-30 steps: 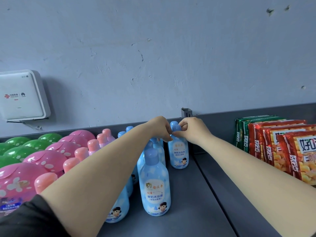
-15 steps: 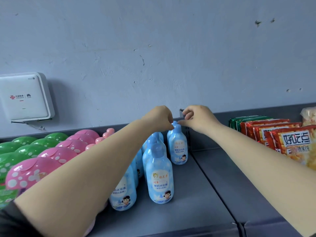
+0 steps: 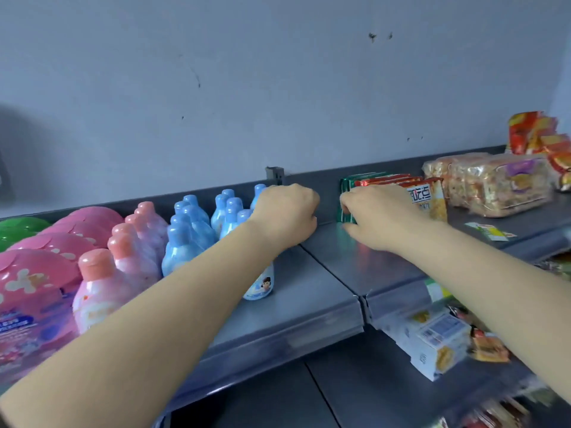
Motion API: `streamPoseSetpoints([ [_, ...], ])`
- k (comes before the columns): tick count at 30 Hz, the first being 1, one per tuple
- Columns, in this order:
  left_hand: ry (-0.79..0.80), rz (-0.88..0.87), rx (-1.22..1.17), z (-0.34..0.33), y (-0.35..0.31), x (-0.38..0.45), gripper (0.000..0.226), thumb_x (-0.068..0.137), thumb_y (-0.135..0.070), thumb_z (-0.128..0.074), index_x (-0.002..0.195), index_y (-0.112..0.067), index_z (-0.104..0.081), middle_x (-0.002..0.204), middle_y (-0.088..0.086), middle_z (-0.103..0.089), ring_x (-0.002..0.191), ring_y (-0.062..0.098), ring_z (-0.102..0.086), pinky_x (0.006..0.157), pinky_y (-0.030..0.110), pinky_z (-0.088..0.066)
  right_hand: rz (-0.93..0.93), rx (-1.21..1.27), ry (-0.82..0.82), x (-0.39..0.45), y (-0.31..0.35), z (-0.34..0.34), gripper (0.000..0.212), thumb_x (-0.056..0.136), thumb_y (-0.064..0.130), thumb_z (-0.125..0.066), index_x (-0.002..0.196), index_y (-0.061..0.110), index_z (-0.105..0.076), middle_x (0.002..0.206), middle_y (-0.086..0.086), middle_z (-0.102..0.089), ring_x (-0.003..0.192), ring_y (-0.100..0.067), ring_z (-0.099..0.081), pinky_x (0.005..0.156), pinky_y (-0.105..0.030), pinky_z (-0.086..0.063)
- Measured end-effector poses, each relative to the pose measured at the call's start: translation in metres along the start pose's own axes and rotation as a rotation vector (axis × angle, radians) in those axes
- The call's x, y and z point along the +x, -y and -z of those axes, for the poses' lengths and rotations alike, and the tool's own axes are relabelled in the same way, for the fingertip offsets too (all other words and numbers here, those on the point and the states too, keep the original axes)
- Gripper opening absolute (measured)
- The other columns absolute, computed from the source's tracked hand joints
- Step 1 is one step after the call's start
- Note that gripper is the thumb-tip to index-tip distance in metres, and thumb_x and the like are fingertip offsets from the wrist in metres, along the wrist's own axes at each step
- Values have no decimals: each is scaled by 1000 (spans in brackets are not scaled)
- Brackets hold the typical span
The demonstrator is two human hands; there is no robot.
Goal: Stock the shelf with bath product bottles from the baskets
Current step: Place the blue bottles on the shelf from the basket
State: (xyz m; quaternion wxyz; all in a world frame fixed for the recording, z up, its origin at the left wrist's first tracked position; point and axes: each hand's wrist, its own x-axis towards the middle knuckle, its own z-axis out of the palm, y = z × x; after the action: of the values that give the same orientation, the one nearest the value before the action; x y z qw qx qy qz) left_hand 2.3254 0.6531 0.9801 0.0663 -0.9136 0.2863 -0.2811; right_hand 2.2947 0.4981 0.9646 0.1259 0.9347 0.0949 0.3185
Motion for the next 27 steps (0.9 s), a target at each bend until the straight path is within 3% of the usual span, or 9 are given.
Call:
streamPoseSetpoints([
  [2, -20, -86, -6, -5, -25, -6, 16, 90, -18, -46, 96, -12, -60, 98, 7, -64, 89, 30, -60, 63, 28, -32, -26, -35, 50, -31, -3, -1, 17, 91, 34, -51, 92, 17, -50, 102, -1, -60, 95, -25, -59, 62, -30, -35],
  [5, -21, -192, -84, -11, -66, -16, 14, 91, -18, -45, 91, -13, -58, 97, 6, -64, 79, 28, -55, 62, 29, -36, -98, -69, 156, -80, -9, 0, 19, 92, 32, -51, 100, 15, -54, 104, -3, -59, 97, -26, -58, 61, -31, -35],
  [8, -1, -319, -130, -18, -109, -28, 9, 91, -15, -46, 89, -15, -54, 87, 6, -56, 85, 30, -59, 61, 29, -36, -178, -111, 263, -131, -19, 0, 22, 94, 33, -49, 103, 14, -51, 106, -2, -57, 101, -25, -56, 62, -31, -33],
  [12, 42, -508, -121, -33, -169, -43, 13, 92, -15, -45, 96, -14, -56, 98, 6, -62, 83, 30, -58, 59, 30, -33, -292, -140, 356, -202, -34, -3, 12, 94, 30, -47, 92, 18, -45, 105, -1, -57, 99, -23, -56, 55, -28, -27],
  [14, 71, -590, -139, -41, -202, -51, 10, 92, -14, -45, 92, -15, -55, 99, 6, -63, 81, 28, -57, 58, 30, -34, -365, -128, 411, -240, -40, -4, 11, 94, 29, -46, 92, 18, -45, 106, -1, -57, 98, -22, -56, 58, -29, -31],
  [16, 93, -667, -178, -48, -237, -61, 15, 92, -17, -46, 100, -12, -58, 103, 8, -64, 91, 30, -61, 61, 31, -36, -439, -120, 485, -280, -45, -4, 16, 94, 29, -47, 99, 15, -50, 108, -3, -57, 100, -24, -55, 61, -30, -34],
  [20, 150, -822, -266, -59, -313, -88, 18, 92, -16, -46, 103, -10, -59, 104, 10, -64, 97, 32, -62, 61, 33, -37, -578, -120, 610, -359, -53, 3, 20, 93, 28, -47, 104, 12, -51, 111, -4, -57, 103, -25, -56, 64, -29, -31],
  [27, 339, -1016, -359, -69, -441, -144, 20, 90, -16, -47, 105, -12, -60, 109, 8, -63, 102, 30, -61, 65, 33, -38, -890, -5, 762, -494, -67, 12, 24, 91, 26, -48, 112, 14, -51, 112, -3, -58, 104, -26, -57, 72, -34, -44],
])
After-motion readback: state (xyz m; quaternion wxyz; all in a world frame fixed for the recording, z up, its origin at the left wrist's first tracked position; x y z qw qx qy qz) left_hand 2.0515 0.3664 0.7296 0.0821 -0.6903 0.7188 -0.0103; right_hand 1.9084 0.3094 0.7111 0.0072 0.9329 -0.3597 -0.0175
